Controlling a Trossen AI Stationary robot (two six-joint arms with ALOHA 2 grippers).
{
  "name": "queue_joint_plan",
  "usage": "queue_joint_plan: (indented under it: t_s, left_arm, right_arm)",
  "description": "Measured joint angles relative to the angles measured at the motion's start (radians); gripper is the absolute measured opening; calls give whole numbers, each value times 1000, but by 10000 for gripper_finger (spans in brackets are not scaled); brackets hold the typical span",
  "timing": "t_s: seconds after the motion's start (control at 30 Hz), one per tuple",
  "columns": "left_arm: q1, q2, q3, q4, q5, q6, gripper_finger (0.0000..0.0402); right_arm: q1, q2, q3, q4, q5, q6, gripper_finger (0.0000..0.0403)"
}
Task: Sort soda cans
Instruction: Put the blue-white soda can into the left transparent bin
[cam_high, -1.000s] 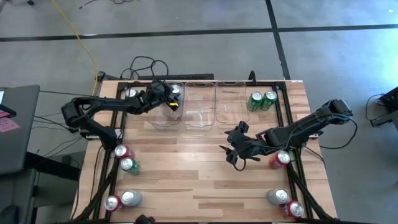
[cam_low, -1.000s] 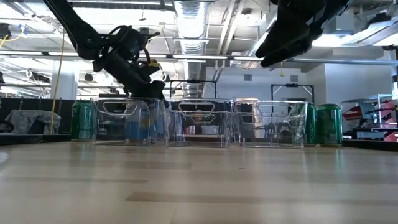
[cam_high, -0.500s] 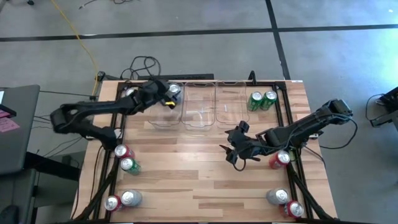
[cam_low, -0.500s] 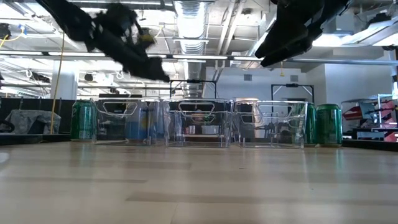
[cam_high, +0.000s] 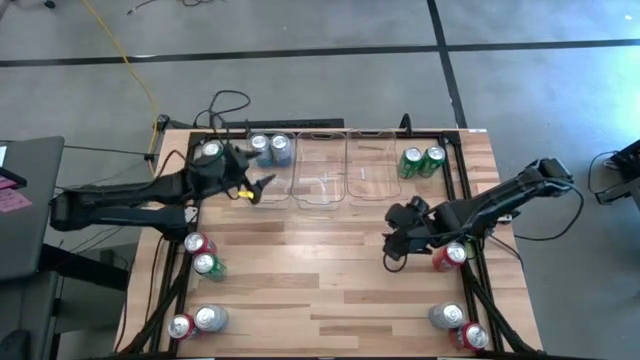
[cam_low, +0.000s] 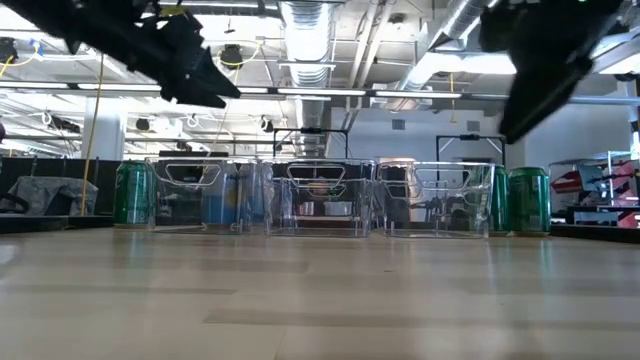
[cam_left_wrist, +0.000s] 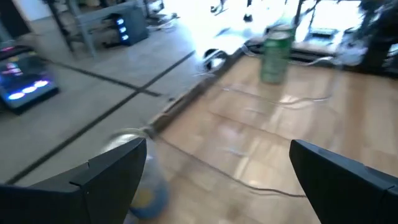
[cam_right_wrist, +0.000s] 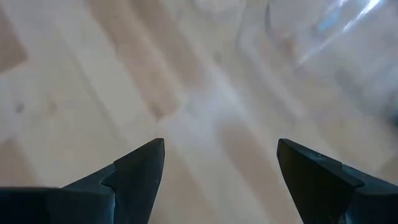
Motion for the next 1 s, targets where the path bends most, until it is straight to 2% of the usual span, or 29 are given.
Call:
queue_joint_plan:
  t_s: [0.23,0.57,0.8,1.0]
  left_arm:
    - [-113,24,-68,132,35,-63,389]
    - [-159,113,-66,197,130,-64,389]
    - [-175,155,-65,291,213,-83,389]
    - [-212,174,-65,359,232,-20,389]
  right_arm:
    - [49,-30,4,-71,-241,166,329]
    - [197,-10,152,-423,-420,501,329]
    - [318,-10,227,-417,-586,698,329]
    - [457,-9,237,-414,-615,870,329]
